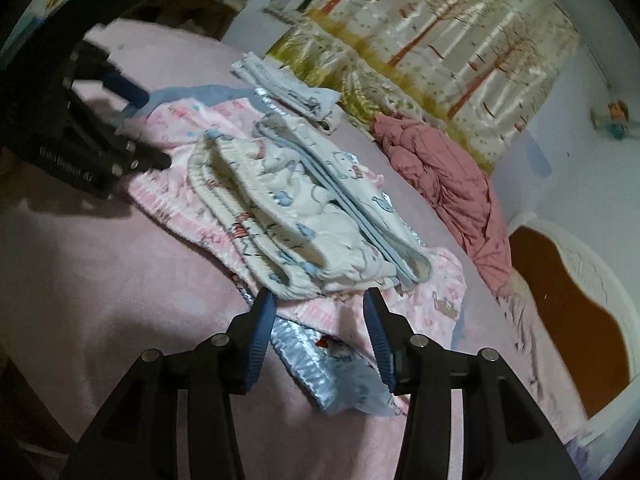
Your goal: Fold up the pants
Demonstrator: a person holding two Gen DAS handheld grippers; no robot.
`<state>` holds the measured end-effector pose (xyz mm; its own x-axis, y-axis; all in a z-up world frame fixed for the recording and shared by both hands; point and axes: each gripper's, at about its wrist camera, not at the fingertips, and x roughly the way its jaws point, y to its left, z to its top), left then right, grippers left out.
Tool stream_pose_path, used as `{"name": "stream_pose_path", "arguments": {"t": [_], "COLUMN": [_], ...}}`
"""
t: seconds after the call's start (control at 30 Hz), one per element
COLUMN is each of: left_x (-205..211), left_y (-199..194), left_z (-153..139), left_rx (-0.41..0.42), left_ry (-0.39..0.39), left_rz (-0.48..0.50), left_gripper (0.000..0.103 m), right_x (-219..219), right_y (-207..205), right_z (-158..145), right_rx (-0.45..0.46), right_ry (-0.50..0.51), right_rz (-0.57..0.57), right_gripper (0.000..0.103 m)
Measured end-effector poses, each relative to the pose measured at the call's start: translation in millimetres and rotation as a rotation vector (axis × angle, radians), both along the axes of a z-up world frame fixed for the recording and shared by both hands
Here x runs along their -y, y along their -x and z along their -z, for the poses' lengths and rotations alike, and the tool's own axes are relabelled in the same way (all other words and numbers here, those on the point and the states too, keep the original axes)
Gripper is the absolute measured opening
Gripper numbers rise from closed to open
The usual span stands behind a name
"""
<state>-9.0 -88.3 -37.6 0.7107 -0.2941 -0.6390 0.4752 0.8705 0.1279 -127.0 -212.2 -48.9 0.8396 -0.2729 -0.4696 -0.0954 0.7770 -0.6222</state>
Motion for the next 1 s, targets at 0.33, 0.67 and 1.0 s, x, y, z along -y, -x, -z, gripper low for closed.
{"name": "stream_pose_path", "arguments": {"t": [0.33,0.67,1.0], "left_x": [-2,25,54], "left_y": [-3,4,12], "left_z": [-3,-29,-27], "left_rx": [-0.016,0.13,0.324], "left_ry": [0.013,-0.249,-0.398], "left_rz": [0.031,0.44,0.781], "left_gripper": [0.08,0.079,0.073], "right_x": [-27,-13,31], "right_y": [-8,-14,-29], "right_z": [13,-12,-56], "right_rx": [0.049,0.017,0.008], "right_ry": [0.289,0.087,-0.215], "right_rz": [-0.076,-0.117,-0.118], "right_gripper": [0.052,0.022,0.021]}}
